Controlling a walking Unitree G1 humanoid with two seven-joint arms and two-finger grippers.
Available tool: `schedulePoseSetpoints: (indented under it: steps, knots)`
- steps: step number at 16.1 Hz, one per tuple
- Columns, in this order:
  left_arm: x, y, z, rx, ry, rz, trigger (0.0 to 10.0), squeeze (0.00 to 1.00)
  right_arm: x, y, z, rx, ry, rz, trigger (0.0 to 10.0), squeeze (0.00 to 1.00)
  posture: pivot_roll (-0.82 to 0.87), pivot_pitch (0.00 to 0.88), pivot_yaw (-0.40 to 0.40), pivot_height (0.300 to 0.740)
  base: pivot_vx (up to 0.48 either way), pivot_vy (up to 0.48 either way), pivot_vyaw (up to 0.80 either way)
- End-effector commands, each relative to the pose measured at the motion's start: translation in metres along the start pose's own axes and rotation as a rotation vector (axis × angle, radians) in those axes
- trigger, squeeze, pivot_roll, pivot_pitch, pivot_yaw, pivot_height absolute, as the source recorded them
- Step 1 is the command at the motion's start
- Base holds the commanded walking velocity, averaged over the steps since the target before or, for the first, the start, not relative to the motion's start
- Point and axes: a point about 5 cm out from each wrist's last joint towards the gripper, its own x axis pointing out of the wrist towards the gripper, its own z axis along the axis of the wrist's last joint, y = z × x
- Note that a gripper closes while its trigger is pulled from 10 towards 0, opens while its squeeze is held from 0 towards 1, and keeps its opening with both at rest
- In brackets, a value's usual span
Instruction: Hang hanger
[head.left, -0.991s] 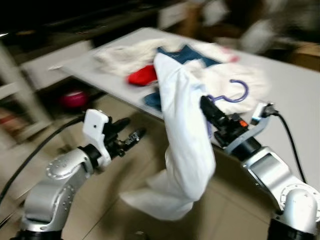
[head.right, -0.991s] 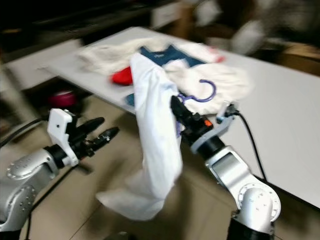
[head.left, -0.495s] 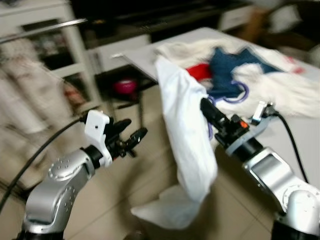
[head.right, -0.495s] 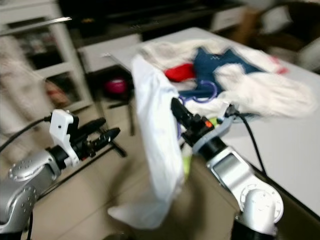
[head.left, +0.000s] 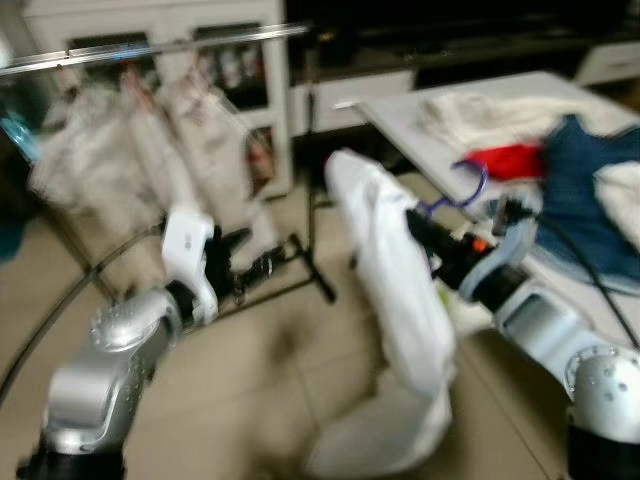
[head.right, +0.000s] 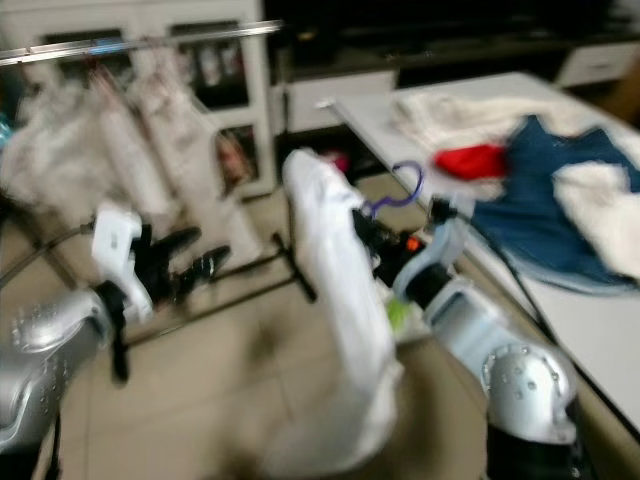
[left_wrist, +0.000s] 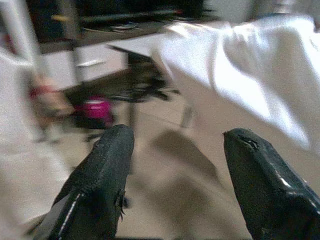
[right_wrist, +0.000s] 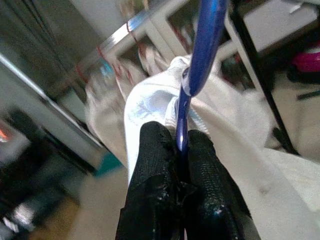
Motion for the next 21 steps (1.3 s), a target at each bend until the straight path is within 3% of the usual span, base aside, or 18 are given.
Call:
schedulePoseSetpoints:
  steps: [1,6,10,11,15,17,19,21]
  knots:
    - [0.004,0.002,-0.001,0.031,0.012,0.016,10.0,0.16,0.006,0.005,0.001,-0.052,0.006,0.024,10.0,0.0,-0.04,0.0,-0.004,0.74,0.0,0.0,0.79]
    - [0.022,0.003,-0.003,0.055,0.036,0.054,10.0,0.15,0.024,-0.011,0.01,-0.311,-0.074,-0.124,10.0,0.0,-0.05,0.0,0.004,0.74,0.0,0.0,0.79]
    - [0.032,-0.008,-0.013,0.08,0.029,0.084,10.0,0.11,0.035,-0.029,-0.011,-0.476,-0.001,-0.287,10.0,0.0,-0.06,0.0,0.01,0.74,0.0,0.0,0.5]
    - [0.032,-0.006,-0.016,0.064,0.036,0.106,10.0,0.12,0.036,-0.031,-0.017,-0.466,0.03,-0.29,10.0,0.0,-0.06,0.0,0.009,0.74,0.0,0.0,0.0]
    - [0.034,-0.004,-0.019,0.06,0.036,0.139,10.0,0.11,0.04,-0.028,-0.014,-0.628,-0.045,-0.265,10.0,0.0,-0.06,0.0,0.003,0.74,0.0,-0.36,0.0]
    - [0.034,-0.003,-0.02,0.061,0.039,0.146,10.0,0.1,0.042,-0.025,-0.016,-0.607,-0.034,-0.216,10.0,0.0,-0.05,0.0,-0.002,0.74,0.0,-0.167,0.0]
    - [0.033,0.0,-0.021,0.076,0.06,0.158,10.0,0.0,0.044,-0.02,-0.017,-0.569,-0.035,-0.178,10.0,0.0,-0.05,0.0,-0.005,0.74,0.0,0.0,0.0]
    - [0.03,0.006,-0.022,0.069,0.068,0.185,10.0,0.0,0.045,-0.018,-0.02,-0.564,-0.043,-0.161,10.0,0.0,-0.04,0.0,-0.01,0.74,0.0,0.0,0.0]
